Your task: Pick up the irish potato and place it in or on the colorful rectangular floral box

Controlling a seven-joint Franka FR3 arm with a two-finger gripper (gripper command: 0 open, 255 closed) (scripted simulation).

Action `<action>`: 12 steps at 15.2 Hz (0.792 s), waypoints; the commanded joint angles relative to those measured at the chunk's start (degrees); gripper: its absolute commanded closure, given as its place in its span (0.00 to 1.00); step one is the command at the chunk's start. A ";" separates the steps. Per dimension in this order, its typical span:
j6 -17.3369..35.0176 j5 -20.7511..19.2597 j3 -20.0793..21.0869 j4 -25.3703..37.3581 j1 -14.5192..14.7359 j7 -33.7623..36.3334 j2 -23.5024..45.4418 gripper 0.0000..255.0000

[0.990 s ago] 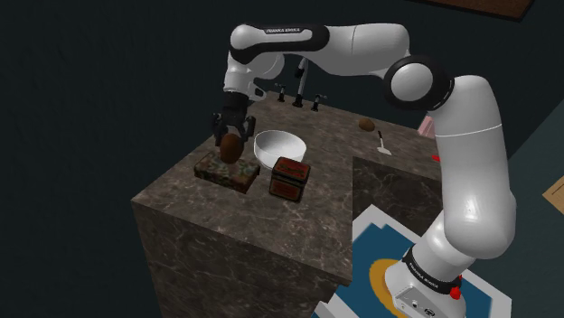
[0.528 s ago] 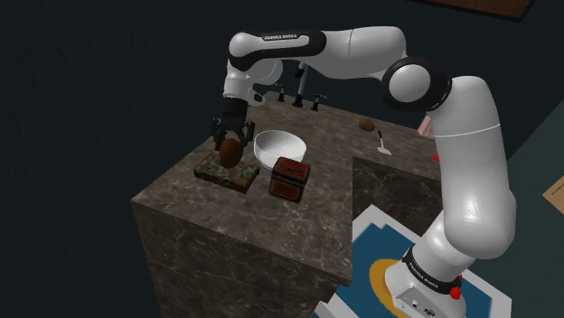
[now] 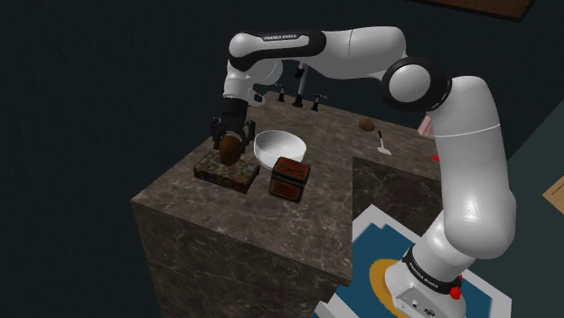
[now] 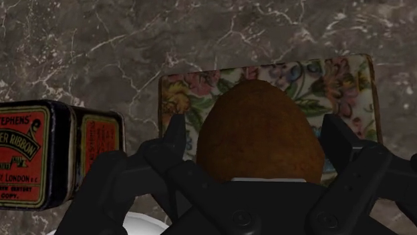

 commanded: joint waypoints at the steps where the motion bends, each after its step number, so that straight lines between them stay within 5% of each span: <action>1: 0.00 0.00 0.00 0.00 0.00 0.00 0.00 0.00; 6: -8.42 -0.90 -0.32 11.41 -0.59 1.49 3.20 0.00; 12: -8.42 -0.90 -0.32 11.41 -0.59 1.49 3.20 0.00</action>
